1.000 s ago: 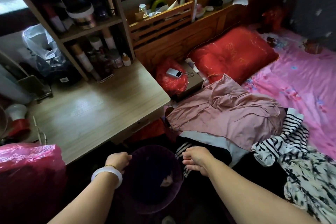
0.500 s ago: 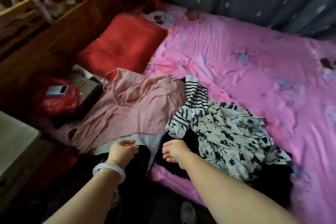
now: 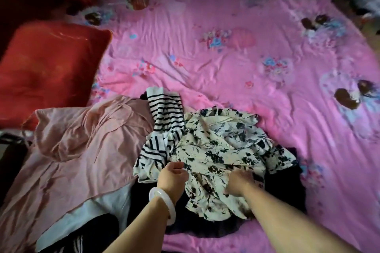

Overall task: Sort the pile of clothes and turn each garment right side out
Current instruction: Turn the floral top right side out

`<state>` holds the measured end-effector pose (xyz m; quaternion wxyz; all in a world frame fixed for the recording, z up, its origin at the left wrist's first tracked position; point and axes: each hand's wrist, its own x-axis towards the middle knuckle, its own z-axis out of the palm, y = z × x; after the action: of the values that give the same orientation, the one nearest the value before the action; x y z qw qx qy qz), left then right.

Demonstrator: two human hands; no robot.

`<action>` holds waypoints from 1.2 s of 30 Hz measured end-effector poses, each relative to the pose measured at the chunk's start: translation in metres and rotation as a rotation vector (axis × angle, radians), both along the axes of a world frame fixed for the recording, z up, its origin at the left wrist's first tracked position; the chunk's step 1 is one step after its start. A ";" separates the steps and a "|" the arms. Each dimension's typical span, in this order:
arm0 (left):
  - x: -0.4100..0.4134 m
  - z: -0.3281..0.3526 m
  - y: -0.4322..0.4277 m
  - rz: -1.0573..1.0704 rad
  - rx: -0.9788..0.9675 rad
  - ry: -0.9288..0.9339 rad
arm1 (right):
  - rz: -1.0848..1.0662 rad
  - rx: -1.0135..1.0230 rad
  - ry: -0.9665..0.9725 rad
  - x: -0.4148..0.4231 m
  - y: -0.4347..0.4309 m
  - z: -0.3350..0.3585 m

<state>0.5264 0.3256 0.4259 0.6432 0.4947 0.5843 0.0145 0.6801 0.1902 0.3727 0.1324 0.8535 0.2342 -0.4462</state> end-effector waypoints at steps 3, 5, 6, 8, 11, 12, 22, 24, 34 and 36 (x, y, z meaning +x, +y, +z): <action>0.004 -0.003 -0.001 -0.029 0.011 0.043 | -0.280 0.177 0.091 0.003 0.001 -0.001; 0.002 0.001 0.001 -0.041 0.026 0.066 | -0.499 0.334 0.053 0.003 0.009 0.009; 0.001 0.005 0.003 -0.030 0.023 0.071 | -0.623 0.403 0.039 0.005 0.015 0.013; -0.004 0.012 0.008 -0.004 -0.005 0.079 | -0.940 0.471 0.138 0.008 0.032 0.022; -0.012 0.028 0.012 0.084 -0.104 0.026 | -1.339 0.493 0.623 0.005 0.064 0.049; -0.016 0.035 0.012 0.124 -0.136 0.001 | -1.302 0.497 0.724 0.001 0.073 0.060; -0.096 0.156 0.044 0.344 -0.621 -0.655 | -0.167 0.533 1.313 -0.113 0.078 0.224; -0.122 0.175 0.049 0.314 -0.541 -0.551 | 0.005 0.503 1.227 -0.135 0.076 0.234; -0.211 0.239 0.021 0.233 0.186 -0.393 | -0.378 0.784 0.994 -0.183 0.122 0.280; -0.220 0.247 0.011 0.082 0.330 -0.369 | -0.398 0.761 1.118 -0.211 0.133 0.299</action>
<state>0.3065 0.3368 0.6733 0.6481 0.5580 0.4664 0.2258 0.4687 0.3232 0.6715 -0.3998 0.5099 0.2464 -0.7207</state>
